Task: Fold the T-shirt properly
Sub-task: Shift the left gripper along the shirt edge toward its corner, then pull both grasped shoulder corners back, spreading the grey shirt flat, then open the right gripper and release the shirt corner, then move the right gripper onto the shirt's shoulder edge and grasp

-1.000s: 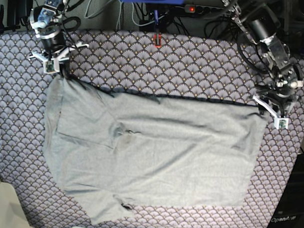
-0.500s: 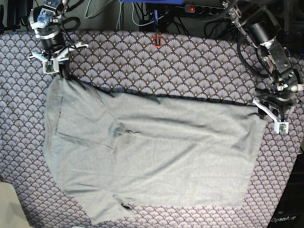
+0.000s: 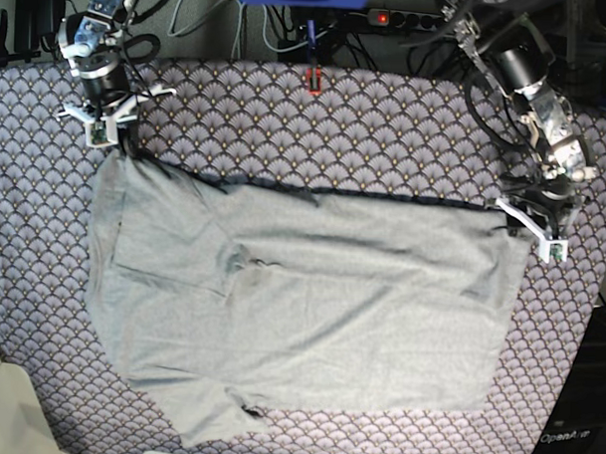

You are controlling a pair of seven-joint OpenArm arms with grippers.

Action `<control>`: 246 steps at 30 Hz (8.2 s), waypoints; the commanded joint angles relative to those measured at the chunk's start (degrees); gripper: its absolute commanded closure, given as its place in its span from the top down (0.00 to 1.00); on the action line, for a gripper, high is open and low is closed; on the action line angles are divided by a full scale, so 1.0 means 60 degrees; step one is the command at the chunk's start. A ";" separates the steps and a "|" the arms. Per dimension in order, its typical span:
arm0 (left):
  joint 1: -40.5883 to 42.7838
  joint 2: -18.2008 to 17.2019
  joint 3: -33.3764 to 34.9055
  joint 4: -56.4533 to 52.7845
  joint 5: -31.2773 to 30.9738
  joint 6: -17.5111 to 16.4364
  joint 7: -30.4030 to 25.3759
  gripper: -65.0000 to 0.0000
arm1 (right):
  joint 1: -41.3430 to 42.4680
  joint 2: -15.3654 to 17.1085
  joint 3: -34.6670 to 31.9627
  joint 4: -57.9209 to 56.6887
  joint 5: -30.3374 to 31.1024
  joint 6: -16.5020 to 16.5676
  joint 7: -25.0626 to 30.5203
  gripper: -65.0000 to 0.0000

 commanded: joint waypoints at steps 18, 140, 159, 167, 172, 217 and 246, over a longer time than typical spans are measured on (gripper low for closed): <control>-0.0009 -0.0174 0.0008 0.0272 -0.0068 0.0045 -0.0177 0.00 | -0.0079 0.0085 0.0052 0.0162 -0.0148 -0.0042 -0.0272 0.00; 0.3126 0.1248 -0.2806 0.4960 -0.0068 -0.1237 0.1288 0.33 | 0.0815 -0.0531 0.4800 -0.0629 -0.0250 -0.0042 0.4944 0.19; 0.2921 0.0764 -0.2630 0.4887 -0.0053 -0.1237 0.0497 0.34 | 0.2177 -0.0602 0.6558 -0.0614 -0.1657 -0.0042 0.5047 0.19; 0.2833 0.1116 -0.3025 0.5356 0.0108 -0.1237 0.0497 0.34 | 0.1914 -0.0602 0.5312 -0.0571 -0.1686 -0.0042 0.5061 0.19; 0.1690 0.1482 -0.2981 0.5180 0.1529 -0.1237 0.0497 0.34 | 0.1591 -0.0602 0.4375 -0.0571 -0.1686 -0.0042 0.5061 0.19; -0.0346 0.1673 -0.2586 0.2792 0.3449 -0.1237 0.0423 0.34 | -0.0621 -0.0602 0.0536 0.0968 -0.1979 -0.0042 0.4270 0.33; -0.0214 0.1673 -0.2615 0.2865 0.3464 -0.1237 0.0482 0.34 | 0.0449 -0.0602 0.0580 -0.0864 -0.3005 -0.0042 0.4270 0.33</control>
